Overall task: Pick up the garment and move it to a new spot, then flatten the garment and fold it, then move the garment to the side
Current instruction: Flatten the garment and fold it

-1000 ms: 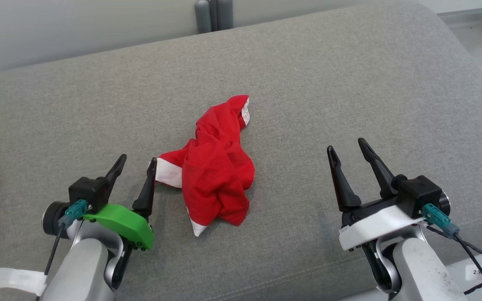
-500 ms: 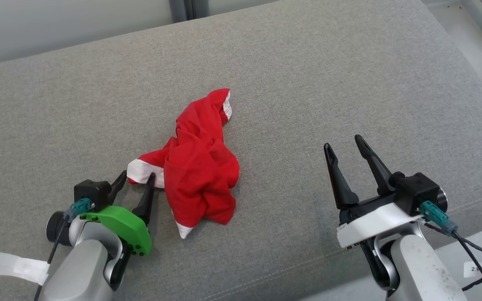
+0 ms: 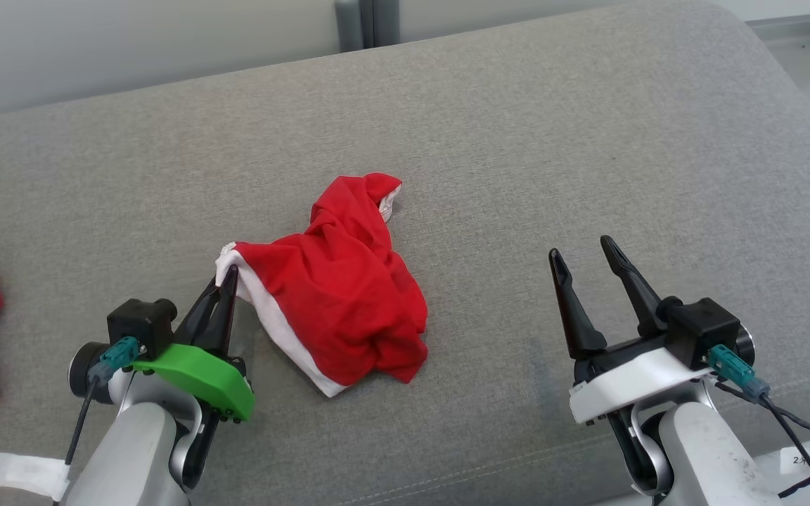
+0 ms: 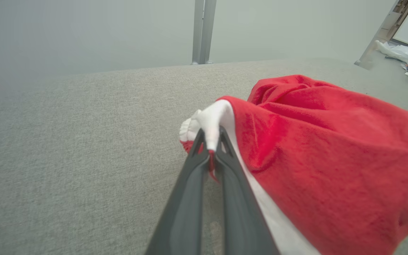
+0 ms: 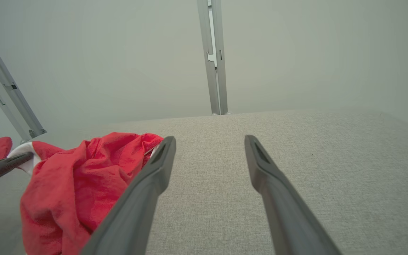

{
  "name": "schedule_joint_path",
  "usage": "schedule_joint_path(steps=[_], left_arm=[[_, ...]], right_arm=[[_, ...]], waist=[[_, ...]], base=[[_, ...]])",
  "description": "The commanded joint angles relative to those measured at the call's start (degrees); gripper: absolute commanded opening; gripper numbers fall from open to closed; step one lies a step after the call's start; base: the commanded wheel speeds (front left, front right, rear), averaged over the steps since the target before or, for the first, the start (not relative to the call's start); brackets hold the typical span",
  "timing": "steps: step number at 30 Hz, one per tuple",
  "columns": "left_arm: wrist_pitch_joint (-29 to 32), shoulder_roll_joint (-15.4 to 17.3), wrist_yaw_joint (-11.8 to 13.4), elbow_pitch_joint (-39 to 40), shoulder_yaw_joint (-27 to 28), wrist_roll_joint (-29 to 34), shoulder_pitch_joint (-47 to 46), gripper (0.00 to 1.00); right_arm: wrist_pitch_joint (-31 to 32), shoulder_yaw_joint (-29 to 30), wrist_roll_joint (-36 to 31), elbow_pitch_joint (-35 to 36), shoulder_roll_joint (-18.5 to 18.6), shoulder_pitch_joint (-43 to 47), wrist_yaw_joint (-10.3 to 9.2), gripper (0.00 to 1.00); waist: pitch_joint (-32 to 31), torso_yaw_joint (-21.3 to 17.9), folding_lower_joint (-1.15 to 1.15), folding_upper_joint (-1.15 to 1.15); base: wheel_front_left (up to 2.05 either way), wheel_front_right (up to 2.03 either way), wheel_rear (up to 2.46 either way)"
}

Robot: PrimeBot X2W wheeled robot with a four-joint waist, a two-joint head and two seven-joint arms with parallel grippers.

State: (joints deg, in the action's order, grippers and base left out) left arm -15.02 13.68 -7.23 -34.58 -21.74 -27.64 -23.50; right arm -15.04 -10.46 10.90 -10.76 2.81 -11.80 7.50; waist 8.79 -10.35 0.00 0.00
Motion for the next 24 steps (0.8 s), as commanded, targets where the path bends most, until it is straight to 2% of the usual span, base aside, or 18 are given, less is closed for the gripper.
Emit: schedule_joint_path(steps=[1,8,13,24], left_arm=[[-0.10,-0.20,0.27,2.44,1.20,1.37,1.75,0.00],[-0.10,-0.16,1.26,8.83,3.16,4.72,6.14,0.00],[-0.10,0.02,2.11,10.85,3.89,5.09,9.05,0.00],[-0.10,-1.92,2.36,9.26,3.58,4.22,16.06,0.00]], right_arm=[[-0.23,0.13,0.28,-0.14,0.15,0.91,-0.01,1.00],[-0.27,-0.37,0.82,-0.68,0.16,1.25,-0.01,1.00],[-0.28,-0.48,0.93,-0.90,0.17,1.31,-0.02,1.00],[-0.30,-0.24,0.96,-1.27,0.17,0.98,-0.02,1.00]], waist=[[-1.16,2.56,0.00,0.00],[-2.47,6.53,0.00,0.00],[-2.69,7.96,0.00,0.00],[-2.07,9.21,0.00,0.00]], base=[[0.00,0.00,0.00],[0.00,0.00,0.00],[0.00,0.00,0.00],[0.00,0.00,0.00]])
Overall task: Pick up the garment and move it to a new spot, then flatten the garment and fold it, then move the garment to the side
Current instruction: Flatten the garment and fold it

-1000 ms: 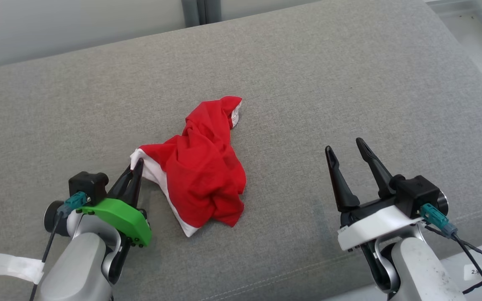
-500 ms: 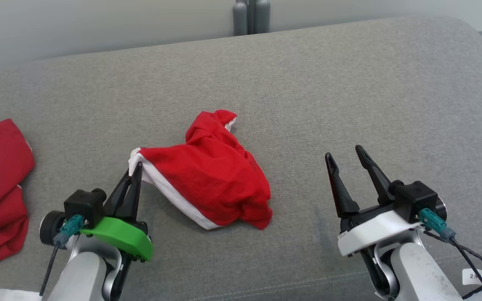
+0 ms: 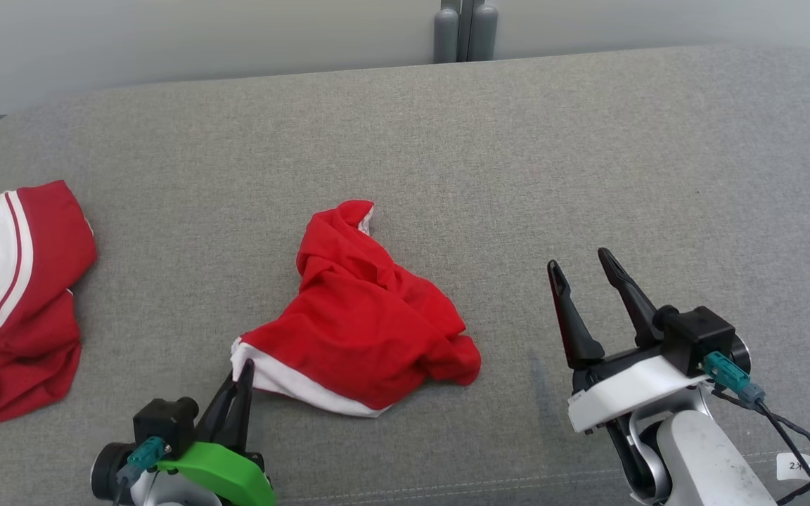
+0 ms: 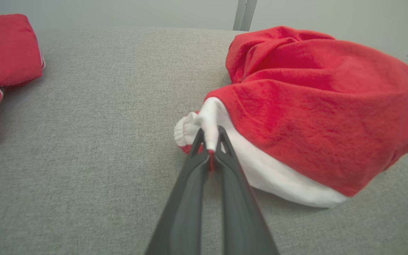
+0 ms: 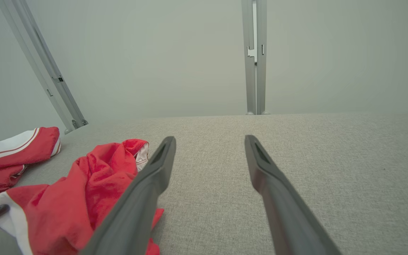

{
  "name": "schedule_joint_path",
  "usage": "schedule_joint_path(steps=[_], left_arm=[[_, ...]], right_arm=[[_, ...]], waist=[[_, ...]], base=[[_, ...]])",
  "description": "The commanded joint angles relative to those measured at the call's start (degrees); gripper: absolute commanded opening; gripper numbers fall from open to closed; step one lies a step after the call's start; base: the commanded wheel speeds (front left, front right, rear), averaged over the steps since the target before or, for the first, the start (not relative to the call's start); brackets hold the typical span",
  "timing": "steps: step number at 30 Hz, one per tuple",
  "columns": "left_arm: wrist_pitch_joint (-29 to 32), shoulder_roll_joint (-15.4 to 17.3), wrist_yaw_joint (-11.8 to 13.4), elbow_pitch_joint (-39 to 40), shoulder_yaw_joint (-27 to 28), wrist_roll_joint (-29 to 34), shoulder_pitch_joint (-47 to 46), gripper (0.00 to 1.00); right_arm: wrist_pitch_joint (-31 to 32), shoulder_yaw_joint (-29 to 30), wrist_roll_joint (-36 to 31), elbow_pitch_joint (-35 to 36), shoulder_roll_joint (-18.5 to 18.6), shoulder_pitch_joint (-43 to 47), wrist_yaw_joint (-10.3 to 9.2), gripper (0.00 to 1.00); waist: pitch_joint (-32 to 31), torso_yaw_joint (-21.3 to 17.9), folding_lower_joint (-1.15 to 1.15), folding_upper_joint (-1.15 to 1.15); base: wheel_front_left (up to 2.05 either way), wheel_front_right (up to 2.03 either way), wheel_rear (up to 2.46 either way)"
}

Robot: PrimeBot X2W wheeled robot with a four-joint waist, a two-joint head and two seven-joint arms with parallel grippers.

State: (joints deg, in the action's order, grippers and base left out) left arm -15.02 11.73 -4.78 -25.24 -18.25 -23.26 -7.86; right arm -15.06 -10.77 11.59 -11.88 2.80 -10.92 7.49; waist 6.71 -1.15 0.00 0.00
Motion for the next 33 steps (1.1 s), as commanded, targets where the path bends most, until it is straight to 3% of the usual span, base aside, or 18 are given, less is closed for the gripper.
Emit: schedule_joint_path(steps=[1,6,7,8,20,33], left_arm=[[-0.11,-0.50,-0.19,-0.34,-0.06,-0.26,0.64,0.00],[-0.10,-1.66,-0.29,-2.25,-0.24,0.40,1.04,0.03],[-0.11,-1.87,-0.16,-2.04,0.15,0.45,0.93,0.47],[-0.10,-2.05,-0.02,-1.44,0.69,0.45,0.87,1.00],[-0.10,-3.74,0.86,12.48,8.30,3.88,5.65,1.00],[-0.10,-6.46,1.28,17.36,16.01,7.86,7.35,1.00]], right_arm=[[-0.28,0.12,0.21,-0.23,0.18,0.04,-0.01,1.00],[-0.28,0.21,-0.10,-0.73,0.18,0.10,0.00,1.00],[-0.28,0.29,-0.17,-0.85,0.18,0.12,0.00,1.00],[-0.28,0.36,-0.23,-0.98,0.18,0.13,0.00,1.00],[-0.18,0.09,-0.36,-1.79,0.17,0.87,-0.01,1.00],[3.03,-1.47,0.21,-6.99,0.22,2.00,-0.01,1.00]], waist=[[0.01,0.06,0.00,0.00],[-0.21,0.57,0.00,0.00],[-0.30,0.72,0.00,0.00],[-0.37,0.85,0.00,0.00],[-1.64,2.28,0.00,0.00],[-1.56,2.45,0.00,0.00]], base=[[0.00,0.00,0.00],[0.00,0.00,0.00],[0.00,0.00,0.00],[0.00,0.00,0.00],[0.00,0.00,0.00],[0.00,0.00,0.00]])
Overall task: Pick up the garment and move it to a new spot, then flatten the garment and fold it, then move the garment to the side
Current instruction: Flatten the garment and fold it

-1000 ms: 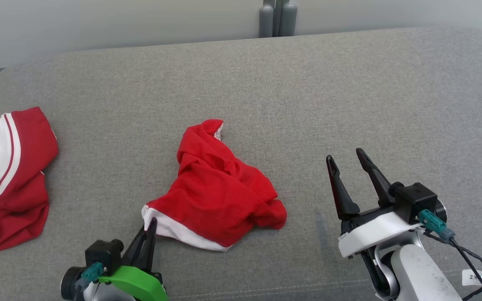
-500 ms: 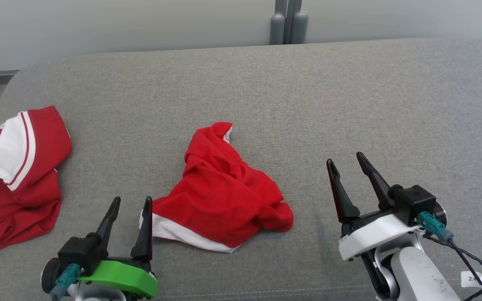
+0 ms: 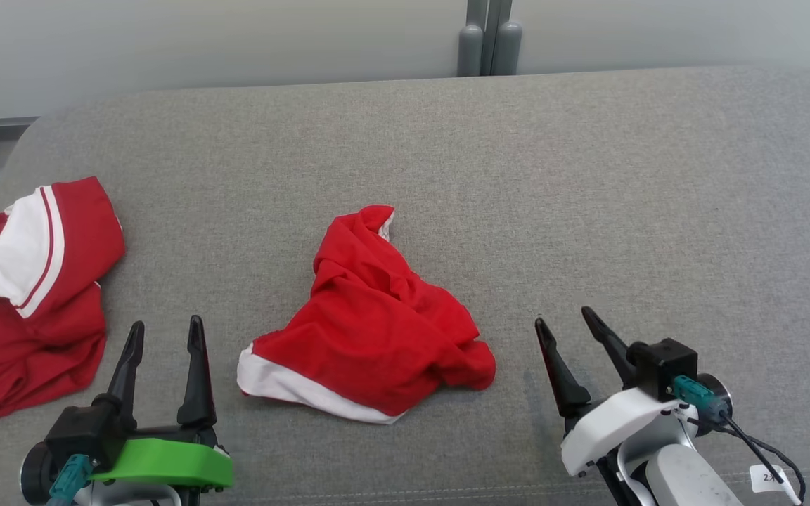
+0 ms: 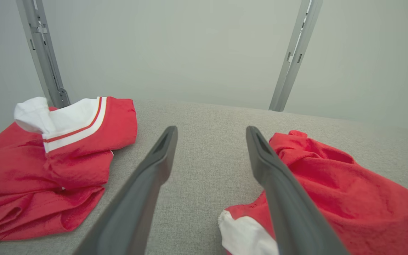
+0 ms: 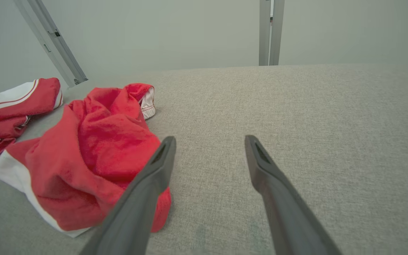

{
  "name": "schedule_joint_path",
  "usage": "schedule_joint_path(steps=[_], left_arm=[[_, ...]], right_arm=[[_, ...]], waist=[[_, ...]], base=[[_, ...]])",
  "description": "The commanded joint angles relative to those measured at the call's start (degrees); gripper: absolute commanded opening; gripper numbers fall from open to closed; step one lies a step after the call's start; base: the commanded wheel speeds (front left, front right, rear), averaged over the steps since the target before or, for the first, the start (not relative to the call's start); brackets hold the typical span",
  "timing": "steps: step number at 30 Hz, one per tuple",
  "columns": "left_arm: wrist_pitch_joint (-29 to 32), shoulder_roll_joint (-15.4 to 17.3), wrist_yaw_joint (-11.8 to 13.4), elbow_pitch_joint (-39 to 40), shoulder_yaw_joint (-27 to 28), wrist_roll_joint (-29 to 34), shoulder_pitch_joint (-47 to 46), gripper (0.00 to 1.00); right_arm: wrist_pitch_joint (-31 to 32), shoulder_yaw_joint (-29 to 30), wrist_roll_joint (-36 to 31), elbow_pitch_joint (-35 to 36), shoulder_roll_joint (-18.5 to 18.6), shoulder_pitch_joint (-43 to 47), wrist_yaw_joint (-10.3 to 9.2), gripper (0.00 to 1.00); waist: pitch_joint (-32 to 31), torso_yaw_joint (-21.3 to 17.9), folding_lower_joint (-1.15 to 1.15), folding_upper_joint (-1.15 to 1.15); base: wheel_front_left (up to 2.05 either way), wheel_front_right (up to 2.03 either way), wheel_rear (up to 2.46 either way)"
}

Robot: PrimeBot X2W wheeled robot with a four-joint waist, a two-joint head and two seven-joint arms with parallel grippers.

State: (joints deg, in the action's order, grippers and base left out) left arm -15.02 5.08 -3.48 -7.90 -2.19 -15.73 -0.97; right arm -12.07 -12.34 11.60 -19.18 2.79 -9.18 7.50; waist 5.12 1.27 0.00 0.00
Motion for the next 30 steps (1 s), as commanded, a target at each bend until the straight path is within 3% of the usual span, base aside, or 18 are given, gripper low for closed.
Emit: schedule_joint_path(steps=[1,24,25,26,27,30], left_arm=[[-0.10,0.01,-0.21,0.26,0.33,0.54,0.39,1.00],[-0.10,-2.04,-2.60,-1.03,3.67,3.32,-1.50,1.00],[-0.10,-2.06,-2.66,-1.09,3.80,3.33,-1.50,1.00],[-0.10,-2.09,-2.72,-1.17,3.88,3.36,-1.48,1.00],[-0.10,-2.11,-2.79,-1.21,3.98,3.39,-1.43,1.00],[-0.10,-2.16,-2.90,-1.35,4.31,3.45,-1.29,1.00]], right_arm=[[0.36,-0.09,0.51,-0.30,0.20,0.43,-0.02,1.00],[0.62,-10.71,10.34,-20.51,0.21,-8.66,-0.02,1.00],[0.32,-11.25,10.96,-21.07,0.19,-9.01,-0.01,0.81],[0.10,-11.70,11.45,-21.55,0.19,-9.37,-0.02,0.36],[-0.28,-12.24,11.83,-22.02,0.20,-9.69,-0.01,0.00],[-0.97,-13.24,12.78,-23.34,0.22,-10.61,-0.02,0.00]], waist=[[0.12,0.12,0.00,0.00],[2.27,6.48,0.00,0.00],[2.29,6.70,0.00,0.00],[2.30,6.88,0.00,0.00],[2.31,7.00,0.00,0.00],[2.36,7.03,0.00,0.00]], base=[[0.00,0.00,0.00],[0.00,0.00,0.00],[0.00,0.00,0.00],[0.00,0.00,0.00],[0.00,0.00,0.00],[0.00,0.00,0.00]])
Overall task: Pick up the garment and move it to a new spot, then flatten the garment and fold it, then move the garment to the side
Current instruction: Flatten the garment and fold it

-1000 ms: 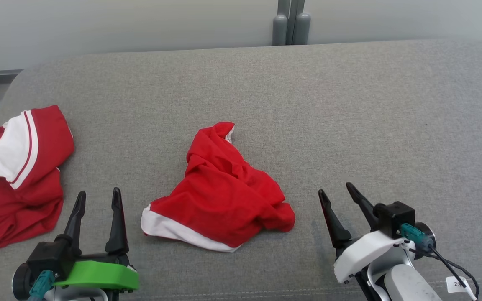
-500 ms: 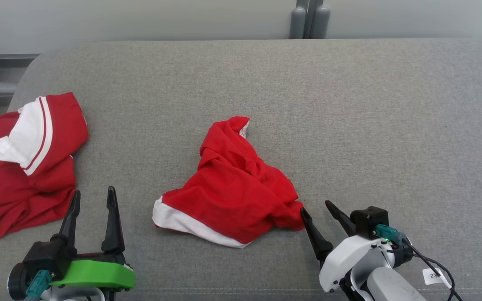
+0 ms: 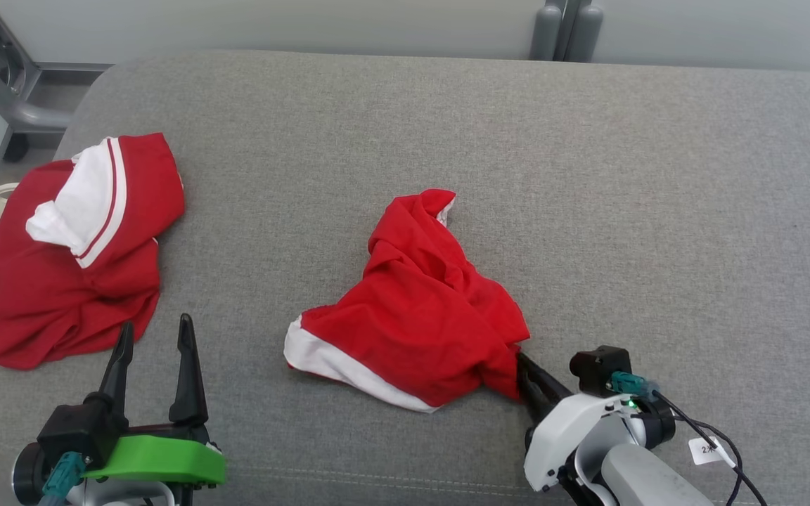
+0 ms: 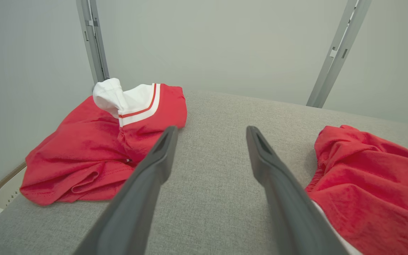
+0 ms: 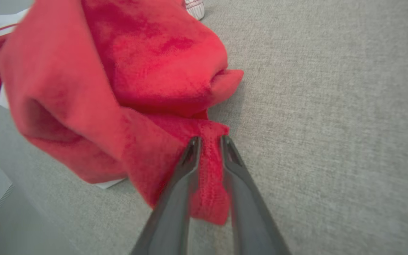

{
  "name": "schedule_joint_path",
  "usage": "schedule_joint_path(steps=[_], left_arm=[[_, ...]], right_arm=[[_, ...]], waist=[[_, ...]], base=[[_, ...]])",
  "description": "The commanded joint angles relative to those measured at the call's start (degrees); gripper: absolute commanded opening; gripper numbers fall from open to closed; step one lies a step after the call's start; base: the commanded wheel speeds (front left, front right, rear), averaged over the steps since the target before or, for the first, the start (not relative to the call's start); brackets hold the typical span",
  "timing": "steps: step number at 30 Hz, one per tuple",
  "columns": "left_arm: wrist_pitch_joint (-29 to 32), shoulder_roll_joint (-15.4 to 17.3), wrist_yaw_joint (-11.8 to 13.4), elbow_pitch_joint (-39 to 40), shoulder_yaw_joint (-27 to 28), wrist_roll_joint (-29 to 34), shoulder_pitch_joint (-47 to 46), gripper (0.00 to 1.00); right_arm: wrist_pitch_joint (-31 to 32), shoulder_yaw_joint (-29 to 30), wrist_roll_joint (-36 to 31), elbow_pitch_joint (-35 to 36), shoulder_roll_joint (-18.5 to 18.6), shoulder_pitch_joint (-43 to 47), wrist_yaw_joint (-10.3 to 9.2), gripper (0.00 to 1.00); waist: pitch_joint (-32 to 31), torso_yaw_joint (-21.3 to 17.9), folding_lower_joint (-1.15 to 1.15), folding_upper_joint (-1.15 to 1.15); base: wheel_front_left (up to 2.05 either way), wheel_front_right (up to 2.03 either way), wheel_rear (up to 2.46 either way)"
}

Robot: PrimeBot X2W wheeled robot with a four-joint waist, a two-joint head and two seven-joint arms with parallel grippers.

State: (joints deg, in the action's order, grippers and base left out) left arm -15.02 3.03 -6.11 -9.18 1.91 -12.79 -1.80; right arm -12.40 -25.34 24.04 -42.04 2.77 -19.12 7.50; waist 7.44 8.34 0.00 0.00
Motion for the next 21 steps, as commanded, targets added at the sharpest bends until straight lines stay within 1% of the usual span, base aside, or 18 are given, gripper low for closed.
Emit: schedule_joint_path(steps=[1,7,11,17,21], left_arm=[[-0.10,-0.11,-0.29,-0.12,0.33,0.56,-0.48,1.00],[-0.10,-0.14,-0.18,-0.36,0.42,-0.19,-0.36,1.00],[-0.10,-0.14,0.30,-0.34,0.16,-0.64,-0.14,1.00],[-0.10,-0.14,0.77,-0.22,-0.10,-1.18,0.33,1.00],[-0.10,-0.13,1.04,-0.33,-0.48,-1.43,0.59,1.00]], right_arm=[[-0.92,-0.39,0.54,-0.89,0.23,-1.07,-0.02,0.00],[-2.37,0.98,-0.54,-1.96,0.25,-2.96,-0.02,0.00],[-2.65,2.22,-1.34,-1.25,0.53,-3.71,-0.02,0.00],[-2.87,6.34,-2.88,4.28,2.33,-5.27,-0.01,0.00],[-2.90,9.31,-3.90,8.97,4.69,-6.82,-0.02,0.00]], waist=[[0.05,-0.11,0.00,0.00],[-0.16,-1.34,0.00,0.00],[-0.33,-2.03,0.00,0.00],[-0.62,-3.35,0.00,0.00],[-1.08,-3.95,0.00,0.00]], base=[[0.00,0.00,0.00],[0.00,0.00,0.00],[0.00,0.00,0.00],[0.00,0.00,0.00],[0.00,0.00,0.00]])
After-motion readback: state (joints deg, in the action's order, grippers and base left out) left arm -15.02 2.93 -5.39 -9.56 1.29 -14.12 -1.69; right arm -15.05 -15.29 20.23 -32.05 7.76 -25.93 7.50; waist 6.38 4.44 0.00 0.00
